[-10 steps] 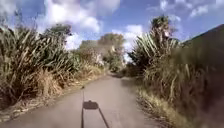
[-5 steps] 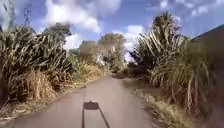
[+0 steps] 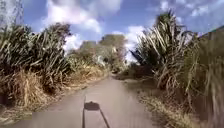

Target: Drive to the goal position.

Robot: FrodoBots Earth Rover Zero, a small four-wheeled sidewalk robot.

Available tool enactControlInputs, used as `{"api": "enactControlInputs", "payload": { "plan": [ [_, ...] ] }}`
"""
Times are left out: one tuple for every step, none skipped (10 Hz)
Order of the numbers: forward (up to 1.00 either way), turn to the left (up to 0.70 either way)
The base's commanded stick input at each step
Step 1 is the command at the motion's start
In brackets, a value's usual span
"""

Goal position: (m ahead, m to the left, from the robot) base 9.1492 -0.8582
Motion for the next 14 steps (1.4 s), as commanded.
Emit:
{"api": "enactControlInputs", "payload": {
  "plan": [
    [0.70, -0.01],
    [0.70, -0.01],
    [0.70, -0.01],
    [0.70, -0.01],
    [0.70, -0.01],
    [0.70, -0.01],
    [0.70, -0.01],
    [0.70, -0.01],
    [0.70, -0.01],
    [0.70, -0.01],
    [0.70, -0.01],
    [0.70, -0.01],
    [0.70, -0.01],
    [0.70, -0.01]
  ]
}}
